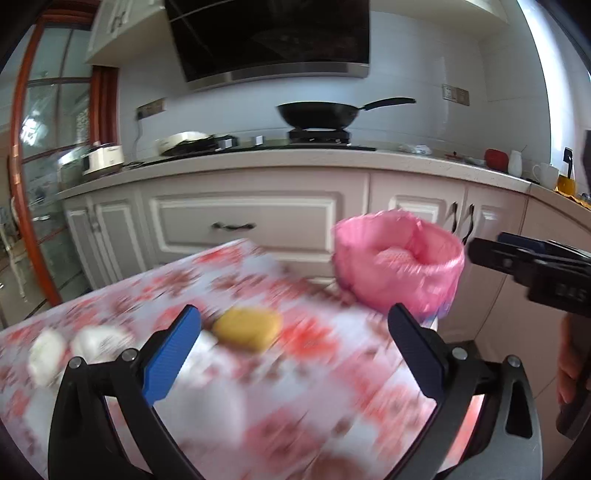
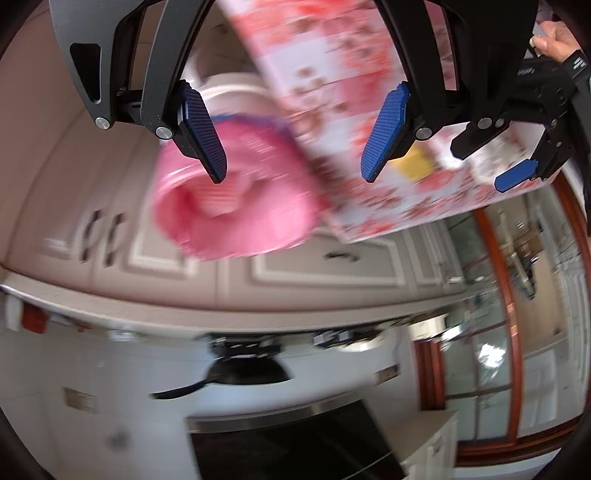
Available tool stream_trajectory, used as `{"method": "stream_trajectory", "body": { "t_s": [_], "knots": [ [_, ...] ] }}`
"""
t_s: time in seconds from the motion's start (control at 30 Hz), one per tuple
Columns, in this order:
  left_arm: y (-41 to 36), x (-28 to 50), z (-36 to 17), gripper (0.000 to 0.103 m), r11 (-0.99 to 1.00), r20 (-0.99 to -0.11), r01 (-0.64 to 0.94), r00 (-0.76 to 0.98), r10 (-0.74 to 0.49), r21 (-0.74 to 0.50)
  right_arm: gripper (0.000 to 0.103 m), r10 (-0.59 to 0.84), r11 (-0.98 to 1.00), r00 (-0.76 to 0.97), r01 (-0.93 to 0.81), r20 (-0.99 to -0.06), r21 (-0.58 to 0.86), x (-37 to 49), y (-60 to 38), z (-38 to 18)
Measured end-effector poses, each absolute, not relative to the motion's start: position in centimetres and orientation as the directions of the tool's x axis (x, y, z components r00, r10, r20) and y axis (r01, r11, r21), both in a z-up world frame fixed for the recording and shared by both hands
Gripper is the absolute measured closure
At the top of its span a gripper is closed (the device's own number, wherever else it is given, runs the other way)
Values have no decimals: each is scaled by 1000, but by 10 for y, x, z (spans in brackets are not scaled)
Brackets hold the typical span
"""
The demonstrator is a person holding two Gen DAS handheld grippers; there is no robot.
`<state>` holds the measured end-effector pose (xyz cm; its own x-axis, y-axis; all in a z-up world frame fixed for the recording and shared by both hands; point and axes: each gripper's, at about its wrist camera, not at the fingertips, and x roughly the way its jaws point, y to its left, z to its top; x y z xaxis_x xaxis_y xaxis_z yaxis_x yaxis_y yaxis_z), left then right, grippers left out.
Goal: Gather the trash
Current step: 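Move both tools back over the table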
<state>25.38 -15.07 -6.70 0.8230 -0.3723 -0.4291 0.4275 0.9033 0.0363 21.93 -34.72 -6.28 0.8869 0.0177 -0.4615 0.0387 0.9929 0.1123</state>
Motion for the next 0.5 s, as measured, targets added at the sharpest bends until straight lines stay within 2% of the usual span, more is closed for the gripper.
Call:
{"method": "stream_trajectory", "body": {
  "t_s": [0.27, 0.37, 0.5],
  "knots": [
    [-36, 210, -80, 5, 961, -463, 266, 863, -204, 71, 29, 177, 984, 822, -149, -541, 96, 230, -235, -93],
    [-2, 200, -90, 5, 972, -480, 204, 868, -124, 117, 29, 211, 977, 792, -189, -572, 99, 233, -207, -103],
    [34, 192, -100, 5, 985, -488, 133, 871, -62, 113, 29, 227, 971, 763, -222, -606, 85, 240, -184, -113]
  ]
}}
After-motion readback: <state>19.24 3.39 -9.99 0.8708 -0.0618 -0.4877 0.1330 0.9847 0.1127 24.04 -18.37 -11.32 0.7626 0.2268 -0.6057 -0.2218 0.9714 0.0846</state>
